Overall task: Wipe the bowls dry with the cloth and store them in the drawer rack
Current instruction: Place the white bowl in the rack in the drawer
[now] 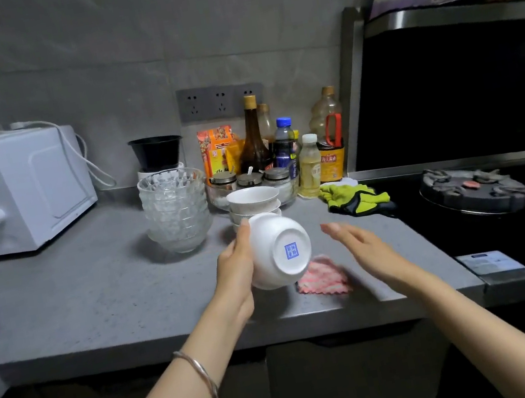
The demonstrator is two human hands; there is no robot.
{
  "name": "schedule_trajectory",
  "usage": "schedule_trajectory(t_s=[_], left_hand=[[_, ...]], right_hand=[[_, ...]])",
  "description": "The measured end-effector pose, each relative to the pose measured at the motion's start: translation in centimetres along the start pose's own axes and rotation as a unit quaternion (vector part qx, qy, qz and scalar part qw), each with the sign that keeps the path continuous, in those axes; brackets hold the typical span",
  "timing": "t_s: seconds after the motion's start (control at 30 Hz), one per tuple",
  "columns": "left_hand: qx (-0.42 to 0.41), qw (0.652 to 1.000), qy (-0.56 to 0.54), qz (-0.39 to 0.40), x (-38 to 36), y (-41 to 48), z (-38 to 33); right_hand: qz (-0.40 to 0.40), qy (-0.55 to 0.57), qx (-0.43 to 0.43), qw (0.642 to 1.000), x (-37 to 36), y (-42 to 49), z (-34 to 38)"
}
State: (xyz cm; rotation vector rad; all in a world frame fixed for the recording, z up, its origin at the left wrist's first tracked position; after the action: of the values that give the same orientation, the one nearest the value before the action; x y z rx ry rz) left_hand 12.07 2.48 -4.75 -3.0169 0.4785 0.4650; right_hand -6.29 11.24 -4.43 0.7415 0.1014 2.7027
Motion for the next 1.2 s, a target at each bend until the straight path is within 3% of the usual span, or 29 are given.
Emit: schedule_trajectory(t_s=[0.17,0.3,0.4,0.53,0.73,0.97,1.2], left_hand=[[0.018,0.989,0.033,0.14,-7.8,-2.8,1.4],[0.014,0.95,0.096,0.296,-15.6,-6.6,3.7],[0.055,0.92,0.104,0.373,-21.0,-9.2,6.8],[0.056,0.886,0.142,0.438,-27.7,-12.1,11.5],[0.027,0.87,0.202,0.449,-34.4,-13.7,19.6],[0.032,0.852,0.273,0.445,-36.2,-13.5,31.1],[-0.116,0.727,0.517,0.437,-36.8,-11.4,39.5]], right_hand=[[0.042,0.134,0.006,0.99,6.0,-4.3,1.4],[0.052,0.143,-0.052,0.987,11.9,-8.9,-0.5],[0.07,0.119,-0.077,0.987,16.4,-13.4,-3.4],[0.004,0.192,-0.134,0.972,21.2,-18.9,-8.9],[-0.1,0.239,-0.219,0.941,26.1,-24.6,-17.9],[-0.18,0.272,-0.333,0.885,29.7,-25.5,-30.6],[-0.217,0.263,-0.435,0.833,29.9,-21.8,-40.5]])
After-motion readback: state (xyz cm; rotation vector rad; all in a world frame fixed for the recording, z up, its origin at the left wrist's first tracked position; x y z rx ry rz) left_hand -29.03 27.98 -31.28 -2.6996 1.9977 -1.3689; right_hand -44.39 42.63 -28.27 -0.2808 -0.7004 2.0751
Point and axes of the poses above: each hand's wrist, its own y-axis towards the middle knuckle, its own x-axis out of the back of the hand, z = x × y, the point moved 5 cm from there along y, towards the middle knuckle, and after that the axes turned 4 degrees about z, right-handed, at the moved point
